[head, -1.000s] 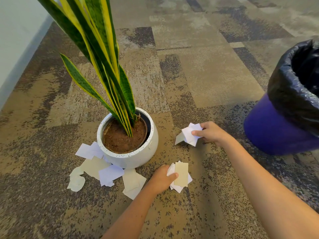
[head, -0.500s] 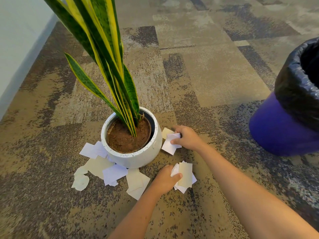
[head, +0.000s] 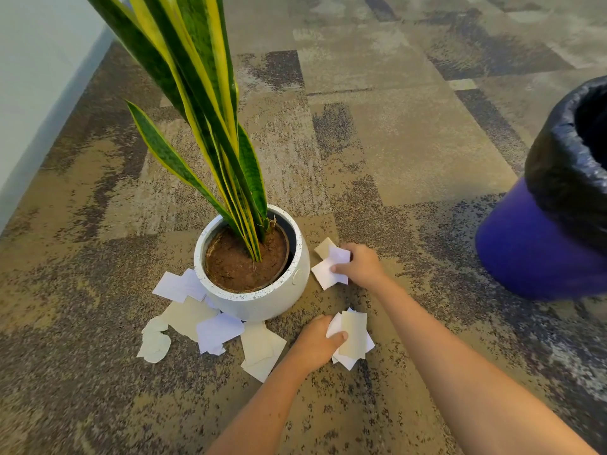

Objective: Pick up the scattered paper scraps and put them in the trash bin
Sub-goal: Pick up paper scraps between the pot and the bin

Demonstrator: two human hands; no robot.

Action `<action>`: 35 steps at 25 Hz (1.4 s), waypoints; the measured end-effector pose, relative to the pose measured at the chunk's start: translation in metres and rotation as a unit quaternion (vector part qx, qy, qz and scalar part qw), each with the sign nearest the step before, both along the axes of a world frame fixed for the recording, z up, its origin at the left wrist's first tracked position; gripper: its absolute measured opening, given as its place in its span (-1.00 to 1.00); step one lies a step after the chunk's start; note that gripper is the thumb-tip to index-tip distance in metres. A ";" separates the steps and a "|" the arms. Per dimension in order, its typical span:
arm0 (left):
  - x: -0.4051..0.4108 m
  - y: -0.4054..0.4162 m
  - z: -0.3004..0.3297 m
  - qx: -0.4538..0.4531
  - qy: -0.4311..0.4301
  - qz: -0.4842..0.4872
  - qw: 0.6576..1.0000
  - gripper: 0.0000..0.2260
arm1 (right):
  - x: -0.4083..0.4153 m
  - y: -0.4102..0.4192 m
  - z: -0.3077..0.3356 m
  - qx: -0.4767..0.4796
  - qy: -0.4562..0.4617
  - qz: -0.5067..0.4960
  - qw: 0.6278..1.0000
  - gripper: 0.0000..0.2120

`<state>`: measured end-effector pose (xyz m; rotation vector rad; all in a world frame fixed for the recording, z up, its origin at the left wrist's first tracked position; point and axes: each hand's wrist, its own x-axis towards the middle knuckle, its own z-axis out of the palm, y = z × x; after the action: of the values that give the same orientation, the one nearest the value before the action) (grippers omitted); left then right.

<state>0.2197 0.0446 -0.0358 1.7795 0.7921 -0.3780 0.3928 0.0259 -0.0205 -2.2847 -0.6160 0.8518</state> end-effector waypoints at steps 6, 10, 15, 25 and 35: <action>-0.001 -0.002 0.005 0.001 0.002 -0.006 1.000 -0.66 | -0.013 -0.051 0.016 0.151 0.270 -0.211 0.927 -0.70; -0.015 -0.003 0.015 -0.033 -0.029 0.029 0.999 -0.74 | -0.038 -0.090 0.017 0.124 0.326 -0.221 0.911 -0.66; -0.020 -0.014 0.038 -0.254 -0.072 0.136 0.955 -0.80 | -0.073 -0.128 0.021 0.128 0.311 -0.151 0.930 -0.79; -0.058 -0.020 0.050 -0.026 -0.093 0.126 0.987 -0.77 | -0.095 -0.139 0.042 0.210 0.234 -0.212 0.925 -0.75; -0.128 -0.011 -0.002 0.309 0.192 -0.140 0.921 -0.33 | -0.029 -0.148 0.163 0.280 -0.048 -0.197 0.938 -0.67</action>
<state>0.0914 0.0336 -0.0380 2.4697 1.0059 -0.7437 0.3641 -0.1221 0.1426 -1.8342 -0.3588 0.3156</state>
